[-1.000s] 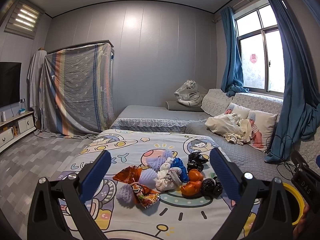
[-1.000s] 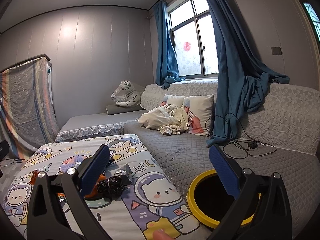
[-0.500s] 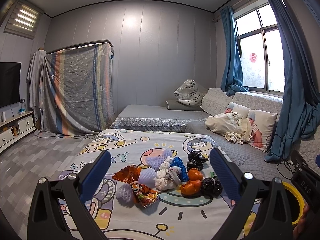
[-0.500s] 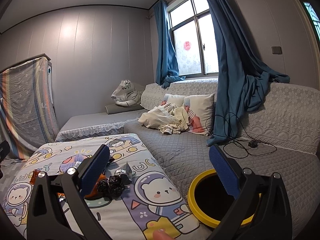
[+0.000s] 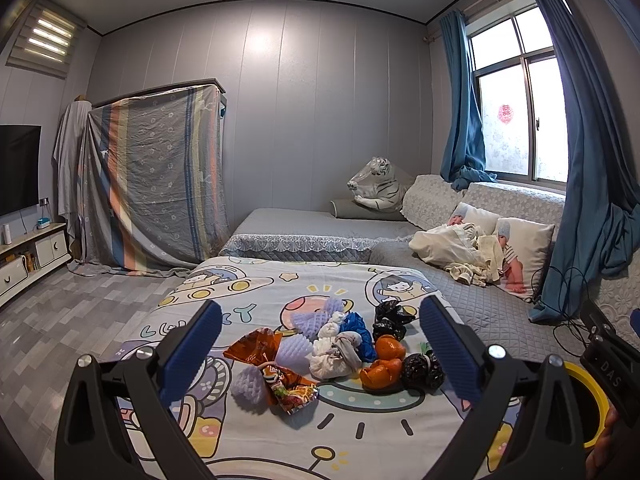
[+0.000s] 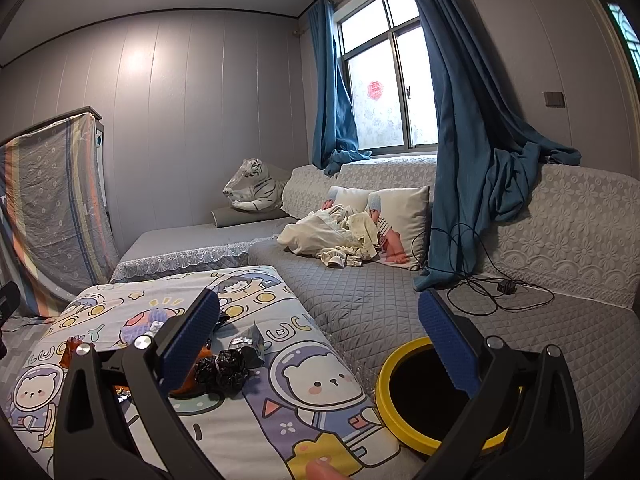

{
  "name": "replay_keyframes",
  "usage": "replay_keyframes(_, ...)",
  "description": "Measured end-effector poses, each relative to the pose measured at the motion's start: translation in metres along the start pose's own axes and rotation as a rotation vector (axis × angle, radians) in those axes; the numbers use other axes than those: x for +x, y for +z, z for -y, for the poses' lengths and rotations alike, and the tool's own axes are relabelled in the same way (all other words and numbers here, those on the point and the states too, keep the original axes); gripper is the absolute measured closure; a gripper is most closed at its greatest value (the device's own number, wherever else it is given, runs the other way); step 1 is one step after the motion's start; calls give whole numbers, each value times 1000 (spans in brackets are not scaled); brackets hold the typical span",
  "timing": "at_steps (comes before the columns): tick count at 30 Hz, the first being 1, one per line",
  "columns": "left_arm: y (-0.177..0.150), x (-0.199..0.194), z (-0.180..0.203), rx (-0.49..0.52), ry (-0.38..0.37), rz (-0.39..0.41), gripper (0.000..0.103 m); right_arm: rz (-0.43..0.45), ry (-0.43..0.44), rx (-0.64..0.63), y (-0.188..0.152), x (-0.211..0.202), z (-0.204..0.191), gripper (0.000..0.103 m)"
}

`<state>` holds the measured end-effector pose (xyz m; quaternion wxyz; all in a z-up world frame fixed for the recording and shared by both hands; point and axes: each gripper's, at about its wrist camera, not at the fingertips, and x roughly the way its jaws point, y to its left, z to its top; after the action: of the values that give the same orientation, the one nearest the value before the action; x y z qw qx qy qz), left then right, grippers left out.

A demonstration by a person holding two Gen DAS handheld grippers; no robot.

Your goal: Collect trash

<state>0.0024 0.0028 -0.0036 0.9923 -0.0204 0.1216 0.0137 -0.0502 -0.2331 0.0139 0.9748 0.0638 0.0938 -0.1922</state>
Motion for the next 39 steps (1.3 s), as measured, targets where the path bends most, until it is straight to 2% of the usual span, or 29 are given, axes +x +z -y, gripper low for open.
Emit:
replay_keyframes(32, -3, 8, -5, -2, 3, -18, 8, -9, -11, 9, -6, 11, 0, 8)
replay_keyframes(39, -6, 35, -39, -44, 15, -75, 8, -8, 73, 39, -6, 33, 2, 8)
